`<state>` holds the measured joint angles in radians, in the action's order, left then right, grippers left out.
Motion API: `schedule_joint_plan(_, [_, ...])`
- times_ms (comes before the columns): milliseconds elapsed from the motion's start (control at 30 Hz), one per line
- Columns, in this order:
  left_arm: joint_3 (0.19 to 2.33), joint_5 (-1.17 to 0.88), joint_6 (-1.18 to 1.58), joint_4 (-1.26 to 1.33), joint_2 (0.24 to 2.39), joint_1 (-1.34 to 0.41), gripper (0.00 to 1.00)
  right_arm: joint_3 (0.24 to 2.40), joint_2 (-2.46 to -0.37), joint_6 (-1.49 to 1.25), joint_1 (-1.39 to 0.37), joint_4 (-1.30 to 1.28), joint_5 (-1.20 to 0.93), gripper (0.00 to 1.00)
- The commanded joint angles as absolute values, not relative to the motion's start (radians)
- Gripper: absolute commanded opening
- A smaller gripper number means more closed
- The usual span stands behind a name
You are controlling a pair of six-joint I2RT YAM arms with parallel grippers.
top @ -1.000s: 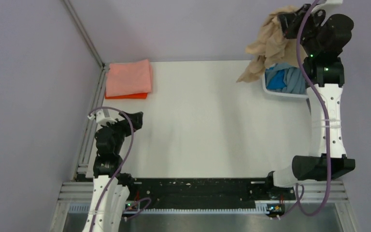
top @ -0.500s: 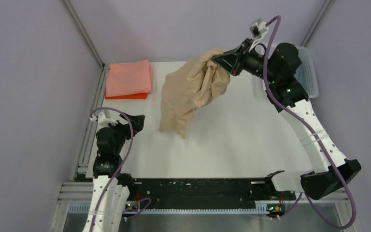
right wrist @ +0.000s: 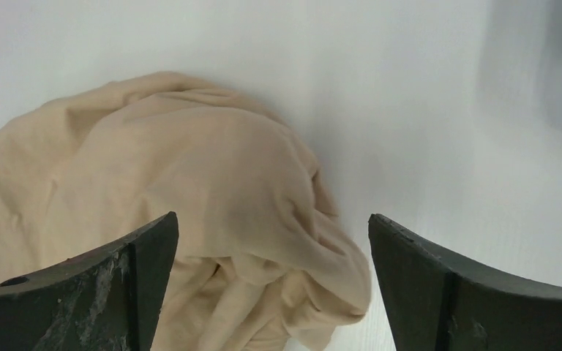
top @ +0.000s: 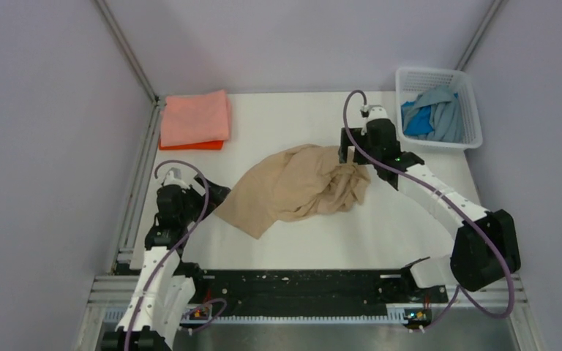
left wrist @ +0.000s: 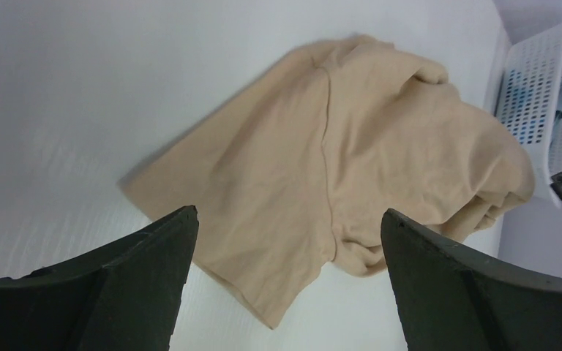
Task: Fold and stack the t-shirts
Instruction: Move the tshirt to the center of the board, then flatten out the tshirt
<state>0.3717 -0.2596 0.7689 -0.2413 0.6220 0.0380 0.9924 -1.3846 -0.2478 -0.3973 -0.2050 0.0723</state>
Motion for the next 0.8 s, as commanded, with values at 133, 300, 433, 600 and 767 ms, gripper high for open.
schedule_joint_plan(133, [0.447, 0.023, 0.8, -0.41, 0.823, -0.173, 0.99, 0.852, -1.072, -0.334, -0.397, -0.19, 0.323, 0.99])
schedule_joint_plan(300, [0.499, 0.139, 0.832, -0.445, 0.992, -0.252, 0.99, 0.665, -0.887, -0.449, -0.398, -0.205, 0.296, 0.99])
schedule_joint_plan(433, [0.536, 0.147, 0.837, -0.421, 1.137, -0.261, 0.99, 0.572, -0.774, -0.506, -0.398, -0.198, 0.252, 0.99])
schedule_joint_plan(600, [0.583, 0.146, 0.85, -0.36, 1.297, -0.319, 0.92, 0.549, -0.743, -0.506, -0.398, -0.197, 0.199, 0.99])
schedule_joint_plan(767, [0.644, 0.191, 0.863, -0.357, 1.415, -0.383, 0.72, 0.561, -0.77, -0.501, -0.398, -0.192, 0.094, 0.96])
